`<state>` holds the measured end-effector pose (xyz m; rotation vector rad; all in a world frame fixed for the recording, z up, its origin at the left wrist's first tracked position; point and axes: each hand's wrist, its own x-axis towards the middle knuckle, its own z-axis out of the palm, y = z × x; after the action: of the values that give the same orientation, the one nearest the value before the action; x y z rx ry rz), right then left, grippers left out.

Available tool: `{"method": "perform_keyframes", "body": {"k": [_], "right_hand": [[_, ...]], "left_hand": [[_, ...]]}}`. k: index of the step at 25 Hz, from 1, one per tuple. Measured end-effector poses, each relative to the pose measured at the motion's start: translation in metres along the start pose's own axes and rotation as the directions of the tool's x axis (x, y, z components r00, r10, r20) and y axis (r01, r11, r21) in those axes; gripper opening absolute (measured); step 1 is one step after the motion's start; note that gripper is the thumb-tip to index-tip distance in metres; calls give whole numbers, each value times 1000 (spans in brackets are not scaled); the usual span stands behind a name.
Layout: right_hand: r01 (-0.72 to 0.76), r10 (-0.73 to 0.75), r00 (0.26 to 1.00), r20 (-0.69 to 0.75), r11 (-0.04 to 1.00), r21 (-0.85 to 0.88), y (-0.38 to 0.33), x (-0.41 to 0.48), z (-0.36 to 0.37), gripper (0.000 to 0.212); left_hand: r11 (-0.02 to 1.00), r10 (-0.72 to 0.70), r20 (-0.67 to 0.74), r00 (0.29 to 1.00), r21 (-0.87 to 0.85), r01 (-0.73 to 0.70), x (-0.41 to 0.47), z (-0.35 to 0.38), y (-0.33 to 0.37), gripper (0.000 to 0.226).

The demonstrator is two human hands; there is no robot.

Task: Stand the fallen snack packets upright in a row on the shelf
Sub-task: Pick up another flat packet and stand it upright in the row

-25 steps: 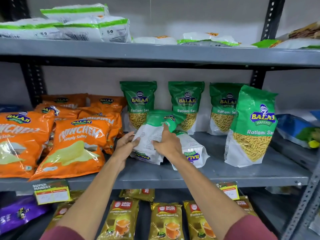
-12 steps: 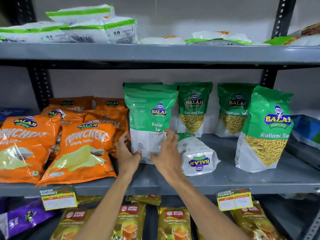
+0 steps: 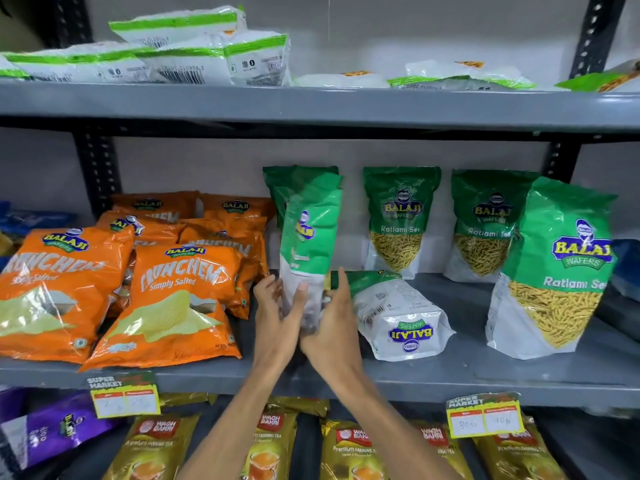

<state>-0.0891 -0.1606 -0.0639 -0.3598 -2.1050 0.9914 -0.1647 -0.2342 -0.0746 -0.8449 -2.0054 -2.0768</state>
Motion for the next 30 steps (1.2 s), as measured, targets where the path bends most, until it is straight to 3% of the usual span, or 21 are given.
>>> {"method": "perform_keyframes", "body": {"k": [3, 7, 8, 10, 12, 15, 18, 20, 25, 30], "right_hand": [[88, -85, 993, 80, 996, -27, -4, -15, 15, 100], [236, -226, 945, 235, 972, -12, -2, -15, 16, 79], [258, -249, 945, 210, 966, -17, -1, -12, 13, 72], [238, -238, 971, 1, 971, 10, 3, -2, 10, 61], [125, -111, 983, -149, 988, 90, 9, 12, 5, 57], [-114, 115, 993, 8, 982, 153, 21, 31, -1, 69], [-247, 208, 961, 183, 941, 230, 23, 36, 0, 69], [-206, 183, 974, 135, 960, 188, 24, 33, 4, 63], [-138, 137, 981, 139, 990, 0, 19, 11, 9, 88], [-114, 118, 982, 145, 993, -31, 12, -6, 3, 95]], "left_hand": [[996, -62, 58, 996, -54, 65, 11, -8, -4, 75], [982, -154, -95, 983, -121, 143, 41, -20, -12, 41], [972, -211, -162, 964, -137, 190, 45, -20, -11, 41], [949, -303, -274, 913, -171, 264, 46, -18, -8, 40], [970, -218, -314, 924, -170, 172, 37, -13, -7, 38], [999, -21, -265, 964, -32, 13, 20, -6, -13, 38], [991, 28, -262, 965, 136, 8, 24, -6, -18, 42], [990, 4, -274, 962, 135, 34, 32, -8, -15, 40], [992, -114, -263, 958, 17, 122, 42, -7, -8, 42], [989, -146, -228, 963, 5, 151, 38, -9, -6, 31]]}}
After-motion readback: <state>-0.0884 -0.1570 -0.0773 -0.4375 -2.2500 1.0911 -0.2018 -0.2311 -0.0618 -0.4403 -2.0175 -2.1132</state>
